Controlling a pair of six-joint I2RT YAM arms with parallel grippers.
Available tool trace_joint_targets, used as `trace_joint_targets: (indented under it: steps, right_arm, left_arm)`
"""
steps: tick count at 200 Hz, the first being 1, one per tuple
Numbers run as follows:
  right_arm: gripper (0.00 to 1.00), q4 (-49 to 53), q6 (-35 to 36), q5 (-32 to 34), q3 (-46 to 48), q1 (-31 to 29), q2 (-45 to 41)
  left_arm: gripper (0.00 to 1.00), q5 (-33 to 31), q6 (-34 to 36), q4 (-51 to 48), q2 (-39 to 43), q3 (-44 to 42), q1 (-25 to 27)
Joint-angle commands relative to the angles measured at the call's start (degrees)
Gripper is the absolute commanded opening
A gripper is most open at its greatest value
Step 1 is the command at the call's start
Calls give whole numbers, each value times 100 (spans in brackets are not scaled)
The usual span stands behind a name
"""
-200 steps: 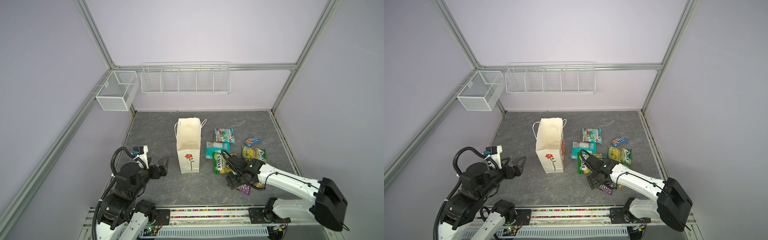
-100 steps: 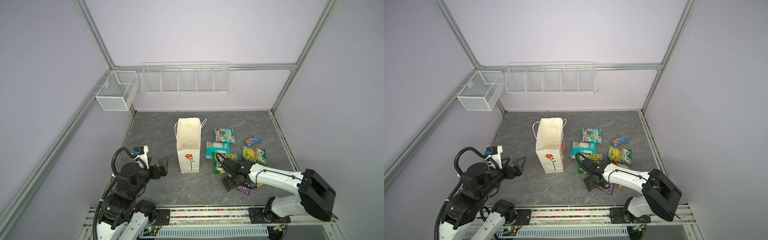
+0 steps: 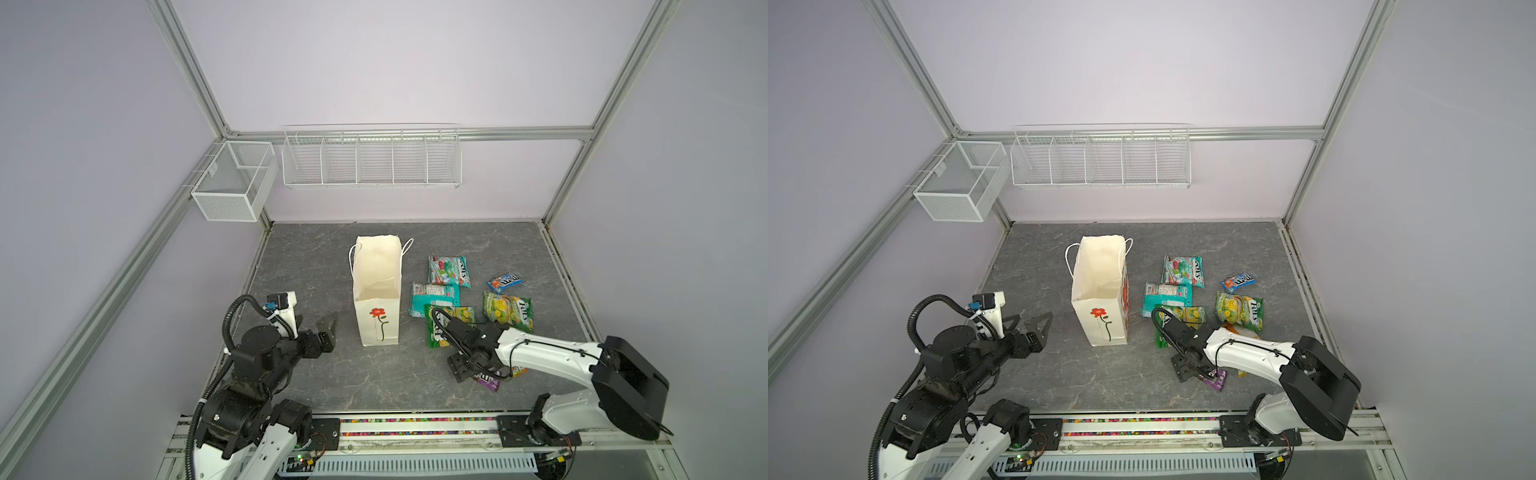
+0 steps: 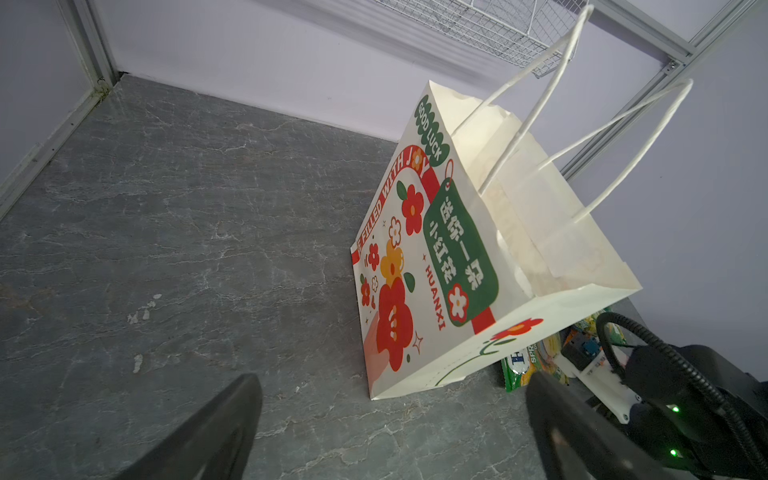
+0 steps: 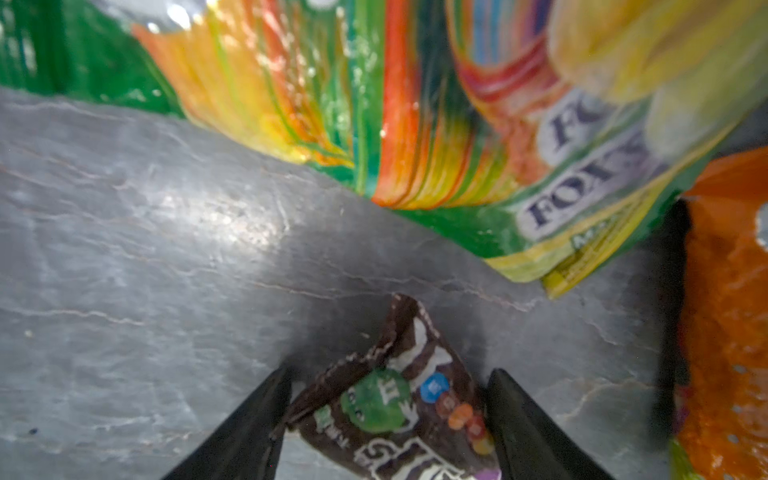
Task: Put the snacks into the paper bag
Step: 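Reach the right gripper down and grasp the purple M&M's pack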
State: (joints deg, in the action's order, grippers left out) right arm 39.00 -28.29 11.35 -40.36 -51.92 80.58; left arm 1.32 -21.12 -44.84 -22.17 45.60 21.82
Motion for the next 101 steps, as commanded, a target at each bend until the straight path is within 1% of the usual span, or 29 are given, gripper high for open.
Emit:
trace_joint_targets:
  steps: [1, 18, 29, 41, 60, 79, 101]
  right_arm:
    - [69, 29, -98, 9, 133, -38, -95]
    - [64, 16, -128, -10, 134, -38, -132]
    - [57, -5, -141, -26, 119, -38, -151]
    - [53, -43, -158, -46, 116, -45, -153]
    - [50, -60, -168, -43, 81, -50, -142]
    - [48, -39, -166, -24, 31, -64, -149]
    - [42, 6, -159, 1, -37, -82, -192]
  left_arm:
    - [99, -62, 70, 55, 75, -64, 16]
    - [99, -63, 73, 63, 66, -66, 22]
    - [99, -62, 71, 63, 65, -61, 18]
    - [99, -71, 65, 63, 64, -66, 17]
    - [99, -84, 73, 54, 73, -68, 24]
    - [99, -88, 68, 45, 84, -66, 15]
    - [99, -102, 60, 46, 92, -66, 19]
